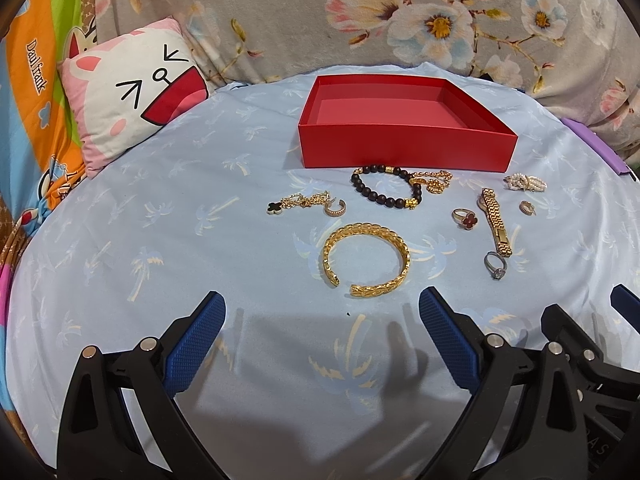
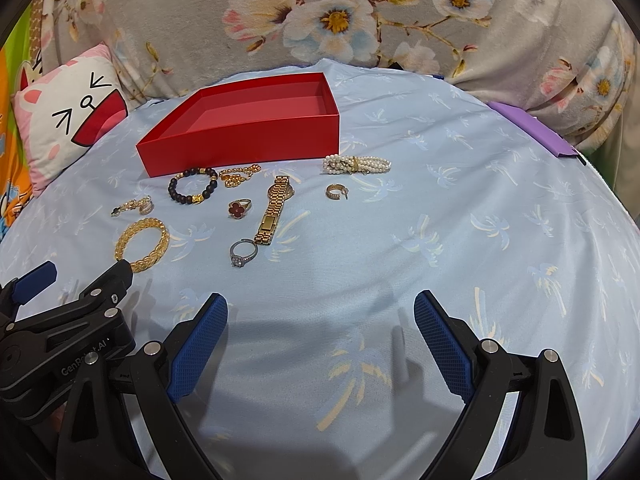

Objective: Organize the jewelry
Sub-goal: 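Grasp the white pearl bracelet with the right tool while the left tool grasps the gold cuff bangle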

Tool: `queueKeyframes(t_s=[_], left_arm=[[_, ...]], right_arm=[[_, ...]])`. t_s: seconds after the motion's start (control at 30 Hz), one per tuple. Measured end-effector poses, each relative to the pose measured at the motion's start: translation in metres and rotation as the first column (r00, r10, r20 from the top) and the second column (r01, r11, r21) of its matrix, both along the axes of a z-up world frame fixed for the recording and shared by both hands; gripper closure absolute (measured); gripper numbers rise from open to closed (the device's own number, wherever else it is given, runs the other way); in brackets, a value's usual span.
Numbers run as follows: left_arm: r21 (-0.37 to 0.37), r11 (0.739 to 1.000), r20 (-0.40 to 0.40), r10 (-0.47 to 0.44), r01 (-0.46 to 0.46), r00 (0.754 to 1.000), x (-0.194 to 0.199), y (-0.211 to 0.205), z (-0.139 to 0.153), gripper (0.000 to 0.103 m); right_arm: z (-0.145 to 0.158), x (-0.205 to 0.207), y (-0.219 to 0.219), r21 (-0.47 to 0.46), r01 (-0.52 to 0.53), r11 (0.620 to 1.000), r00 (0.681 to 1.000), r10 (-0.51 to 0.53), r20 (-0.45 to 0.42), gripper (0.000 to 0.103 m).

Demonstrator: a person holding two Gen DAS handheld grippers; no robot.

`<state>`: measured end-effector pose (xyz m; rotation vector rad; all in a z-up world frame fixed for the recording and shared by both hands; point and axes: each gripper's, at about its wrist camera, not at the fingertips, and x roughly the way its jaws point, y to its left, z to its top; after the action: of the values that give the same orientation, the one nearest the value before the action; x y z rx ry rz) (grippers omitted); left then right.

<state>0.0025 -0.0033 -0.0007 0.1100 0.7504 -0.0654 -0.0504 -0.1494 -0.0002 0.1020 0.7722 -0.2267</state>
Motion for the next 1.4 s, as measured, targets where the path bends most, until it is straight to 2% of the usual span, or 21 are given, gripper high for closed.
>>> queueKeyframes(t_s=[0.23, 0.43, 0.57, 0.7, 0.83, 1.03, 1.17, 1.3, 1.4], left_arm=[[-0.052, 0.999, 0.026, -0.016, 0.017, 1.000, -0.005, 0.013, 0.009, 0.006], [-0.074, 0.997, -0.032, 0.030, -0.033, 0.999, 0.007, 0.034, 0.010, 0.006], [-0.105, 0.991, -0.010, 0.078, -0.078, 0.997, 0.014, 0.054, 0.021, 0.006], [-0.102, 0.993, 0.004, 0.066, -0.066, 0.998, 0.019, 0.061, 0.028, 0.006], [-0.103, 0.994, -0.024, 0.024, -0.026, 0.999, 0.025, 0.056, 0.025, 0.006], [-0.088, 0.995, -0.068, -0.053, 0.047, 0.996, 0.033, 0.032, 0.015, 0.006], [-0.063, 0.992, -0.117, -0.118, 0.112, 0.986, 0.039, 0.011, 0.001, 0.006], [-0.048, 0.991, -0.145, -0.132, 0.126, 0.981, 0.047, -0.002, -0.010, 0.006], [-0.049, 0.991, -0.162, -0.128, 0.122, 0.978, 0.053, -0.004, -0.013, 0.006]], right_arm=[[0.002, 0.003, -0.003, 0.036, -0.049, 0.998, 0.999, 0.049, -0.013, 0.010], [0.012, 0.020, -0.026, -0.015, -0.056, 0.998, 0.998, 0.056, -0.022, 0.010], [0.023, 0.047, -0.053, 0.016, -0.083, 0.996, 0.997, 0.083, 0.000, 0.010], [0.020, 0.074, -0.070, 0.035, -0.105, 0.994, 0.994, 0.106, -0.020, 0.010], [0.014, 0.098, -0.078, 0.051, -0.129, 0.990, 0.990, 0.131, -0.042, 0.011], [0.015, 0.125, -0.076, -0.027, -0.181, 0.983, 0.982, 0.180, -0.049, 0.014], [0.007, 0.141, -0.082, -0.017, -0.195, 0.981, 0.978, 0.193, -0.081, 0.017], [-0.001, 0.154, -0.085, -0.008, -0.215, 0.977, 0.972, 0.213, -0.102, 0.020], [-0.009, 0.160, -0.087, 0.026, -0.226, 0.974, 0.964, 0.227, -0.137, 0.030]])
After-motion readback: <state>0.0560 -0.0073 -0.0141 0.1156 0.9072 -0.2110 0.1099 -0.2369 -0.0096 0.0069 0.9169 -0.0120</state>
